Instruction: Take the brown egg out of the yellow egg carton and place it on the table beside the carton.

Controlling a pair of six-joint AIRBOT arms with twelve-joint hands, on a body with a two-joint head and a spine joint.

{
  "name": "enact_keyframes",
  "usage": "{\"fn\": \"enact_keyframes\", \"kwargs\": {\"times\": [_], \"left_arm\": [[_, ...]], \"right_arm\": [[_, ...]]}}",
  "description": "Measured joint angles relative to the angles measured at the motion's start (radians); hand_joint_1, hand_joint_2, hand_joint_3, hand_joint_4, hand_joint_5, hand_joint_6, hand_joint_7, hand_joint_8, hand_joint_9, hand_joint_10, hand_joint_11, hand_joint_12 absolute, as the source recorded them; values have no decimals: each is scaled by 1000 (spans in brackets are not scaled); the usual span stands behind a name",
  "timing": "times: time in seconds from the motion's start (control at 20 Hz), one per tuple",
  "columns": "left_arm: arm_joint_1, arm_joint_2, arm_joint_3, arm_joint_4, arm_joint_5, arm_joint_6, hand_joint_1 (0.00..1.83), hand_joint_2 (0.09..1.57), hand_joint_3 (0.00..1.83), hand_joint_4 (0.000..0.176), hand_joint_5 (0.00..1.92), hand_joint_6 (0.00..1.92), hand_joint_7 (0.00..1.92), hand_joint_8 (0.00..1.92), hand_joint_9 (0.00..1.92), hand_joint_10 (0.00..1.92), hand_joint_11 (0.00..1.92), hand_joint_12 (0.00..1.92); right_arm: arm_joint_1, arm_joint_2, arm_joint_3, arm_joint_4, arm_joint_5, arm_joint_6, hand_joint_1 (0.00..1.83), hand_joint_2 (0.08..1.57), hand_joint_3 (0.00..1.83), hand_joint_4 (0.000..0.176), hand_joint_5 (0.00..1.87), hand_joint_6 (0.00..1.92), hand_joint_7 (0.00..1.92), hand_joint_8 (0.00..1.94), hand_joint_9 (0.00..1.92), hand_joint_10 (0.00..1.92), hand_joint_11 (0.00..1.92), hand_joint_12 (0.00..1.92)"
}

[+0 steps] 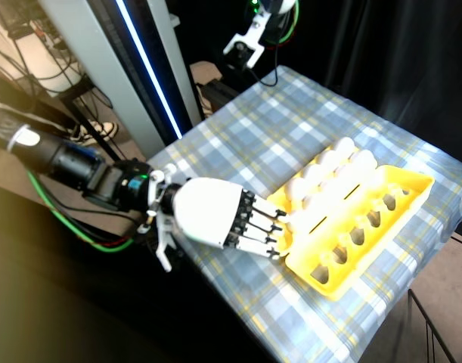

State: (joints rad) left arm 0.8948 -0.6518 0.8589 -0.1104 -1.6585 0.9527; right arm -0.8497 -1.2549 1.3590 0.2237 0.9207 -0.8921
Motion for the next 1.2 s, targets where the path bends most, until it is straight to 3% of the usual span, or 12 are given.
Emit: {"fn": "enact_keyframes", "kwargs": {"times": [0.25,0.35,0.45,0.5,0.55,0.6,0.75,0.8,1.0,1.05,1.1,1.2], "left_arm": [[2,0,0,0,0,0,482,1571,85,0,527,2,358,0,656,0,271,1247],[2,0,0,0,0,0,578,1571,29,0,557,10,454,11,708,13,362,1197],[2,0,0,0,0,0,516,1571,45,0,512,2,416,3,707,9,372,1188],[2,0,0,1,1,0,485,1571,44,0,505,2,405,0,706,6,361,1209],[3,0,0,2,0,0,486,1571,50,0,497,0,413,2,699,2,344,1231],[3,0,0,2,0,0,515,1571,71,0,519,8,389,0,684,0,310,1248],[4,0,0,2,1,0,586,1571,82,0,534,7,376,0,662,1,279,1266],[6,0,0,3,1,0,520,1571,66,0,481,1,354,1,662,2,299,1221],[6,0,0,-1,1,0,516,1571,81,0,486,7,394,9,700,17,335,1189],[6,0,0,0,1,0,519,1571,71,0,496,10,412,12,706,17,350,1182],[6,0,0,0,1,0,542,1571,57,0,526,18,447,11,740,24,386,1164],[6,0,0,2,2,0,406,1571,94,0,434,0,313,0,617,0,265,1230]], "right_arm": [[0,20,-21,-4,1,-2,1225,1095,0,13,942,1025,1113,779,1110,9,727,772],[0,50,-55,-8,21,-2,1227,1095,0,6,935,1034,1118,771,1103,3,733,754],[0,73,-80,-15,50,-3,1223,1101,1,6,923,1049,1099,809,1074,0,704,719],[0,92,-102,-17,77,-2,1140,1105,0,0,986,960,1001,321,1043,16,681,695],[0,112,-126,-29,107,-3,1211,1091,0,0,967,974,1105,669,1035,8,690,632],[0,128,-148,-39,134,-3,1223,1094,3,4,944,1004,1102,790,1037,4,703,608],[0,184,-232,-103,225,-3,1225,1112,2,0,875,1114,1101,816,1039,0,705,455],[-13,209,-270,-132,269,-3,1231,1115,1,0,851,1129,1115,811,1090,21,830,487],[-113,222,-336,-138,362,-2,1244,1099,0,0,882,1048,1157,773,1137,14,864,501],[-129,217,-342,-138,365,-2,1157,1107,0,0,974,963,1069,315,1122,6,837,502],[-145,202,-344,-130,373,-3,1238,1082,0,0,937,972,1195,579,1144,6,846,540],[-184,166,-342,-112,381,-3,1255,1088,1,0,904,1000,1180,746,1116,0,748,691]]}}
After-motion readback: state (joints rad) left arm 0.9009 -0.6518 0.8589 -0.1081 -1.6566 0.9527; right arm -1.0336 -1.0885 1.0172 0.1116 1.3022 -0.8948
